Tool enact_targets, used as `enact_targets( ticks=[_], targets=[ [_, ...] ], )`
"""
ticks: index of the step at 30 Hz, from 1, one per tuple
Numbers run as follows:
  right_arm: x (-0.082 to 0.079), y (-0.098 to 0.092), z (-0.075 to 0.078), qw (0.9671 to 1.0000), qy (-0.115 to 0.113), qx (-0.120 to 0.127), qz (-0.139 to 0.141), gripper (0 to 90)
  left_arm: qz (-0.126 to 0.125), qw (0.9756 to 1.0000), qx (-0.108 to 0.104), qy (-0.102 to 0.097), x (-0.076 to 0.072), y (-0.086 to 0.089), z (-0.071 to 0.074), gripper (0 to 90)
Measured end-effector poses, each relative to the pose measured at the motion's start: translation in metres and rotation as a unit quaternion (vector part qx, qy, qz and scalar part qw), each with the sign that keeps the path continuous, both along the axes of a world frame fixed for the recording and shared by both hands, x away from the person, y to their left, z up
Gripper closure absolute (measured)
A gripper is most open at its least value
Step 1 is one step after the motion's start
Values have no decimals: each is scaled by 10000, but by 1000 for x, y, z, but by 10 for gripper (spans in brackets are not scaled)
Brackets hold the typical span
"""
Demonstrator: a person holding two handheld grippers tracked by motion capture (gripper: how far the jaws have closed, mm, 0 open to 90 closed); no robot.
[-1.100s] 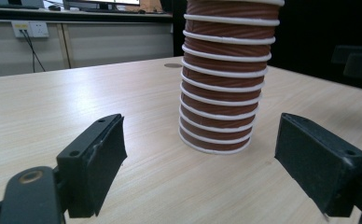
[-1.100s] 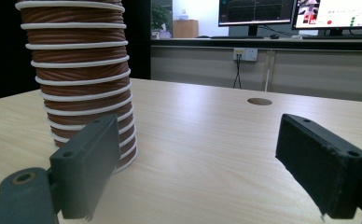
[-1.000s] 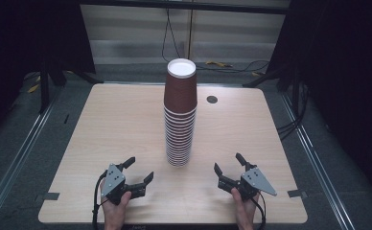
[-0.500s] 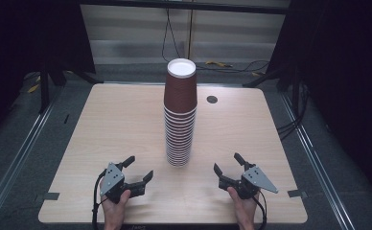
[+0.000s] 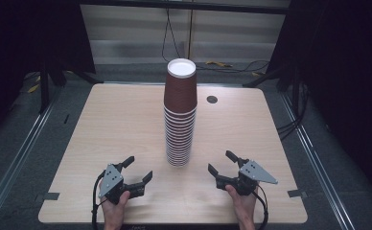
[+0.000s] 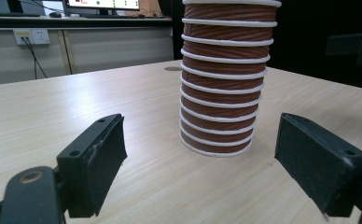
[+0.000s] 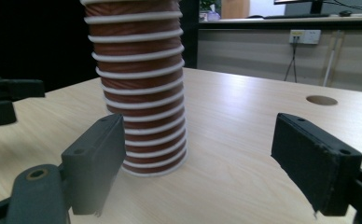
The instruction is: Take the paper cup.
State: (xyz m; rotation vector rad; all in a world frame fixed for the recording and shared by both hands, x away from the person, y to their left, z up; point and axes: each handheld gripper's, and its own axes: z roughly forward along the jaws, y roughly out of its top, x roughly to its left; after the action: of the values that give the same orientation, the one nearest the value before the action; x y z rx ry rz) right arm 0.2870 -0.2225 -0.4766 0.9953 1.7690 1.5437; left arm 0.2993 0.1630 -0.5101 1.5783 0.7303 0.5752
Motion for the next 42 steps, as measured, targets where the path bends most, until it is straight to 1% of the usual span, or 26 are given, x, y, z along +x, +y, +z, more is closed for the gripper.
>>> enact_targets(
  ticks=[4, 10, 13, 18, 21, 23, 24, 28, 31, 32, 34, 36, 39, 42],
  targets=[
    [3, 2, 15, 9996, 68, 23, 284, 179, -8, 10000, -23, -14, -1, -1, 0, 160],
    [6, 1, 29, 9981, 165, 99, 581, 199, 17, 10000, -1, -48, -1, 0, 0, 161],
    [8, 1, 37, 9970, 279, 174, 703, 198, 20, 10000, -17, -50, -1, 0, 0, 161],
    [13, 4, 51, 9954, 261, 187, 900, 221, 19, 10000, -19, -63, -2, 0, 0, 162],
    [15, 5, 59, 9949, 266, 200, 954, 231, 6, 10000, -13, -69, -1, 0, 0, 162],
    [16, 5, 60, 9945, 256, 224, 988, 237, 17, 10000, -18, -66, -2, 0, 0, 162],
    [17, 5, 65, 9945, 241, 236, 990, 236, 16, 10000, -19, -62, -2, 0, 0, 162],
    [21, 5, 76, 9943, 198, 215, 1023, 224, -44, 10000, -7, -35, -1, -1, 0, 162],
    [23, 6, 84, 9940, 220, 214, 1054, 218, -36, 10000, -10, -36, -1, 0, 0, 163],
    [25, 7, 87, 9939, 195, 176, 1068, 217, -36, 10000, -10, -35, -1, 0, 0, 162],
    [27, 7, 91, 9936, 219, 161, 1098, 226, -38, 10000, -10, -43, -1, 0, 0, 162],
    [29, 7, 95, 9925, 243, 154, 1187, 223, -38, 10000, -14, -43, -1, 0, 0, 163],
    [32, 7, 102, 9916, 294, 152, 1247, 233, -22, 10000, -6, -37, -1, 0, 0, 163],
    [35, 8, 109, 9906, 304, 178, 1325, 211, -25, 10000, -14, -32, -1, 0, 0, 162]
  ],
)
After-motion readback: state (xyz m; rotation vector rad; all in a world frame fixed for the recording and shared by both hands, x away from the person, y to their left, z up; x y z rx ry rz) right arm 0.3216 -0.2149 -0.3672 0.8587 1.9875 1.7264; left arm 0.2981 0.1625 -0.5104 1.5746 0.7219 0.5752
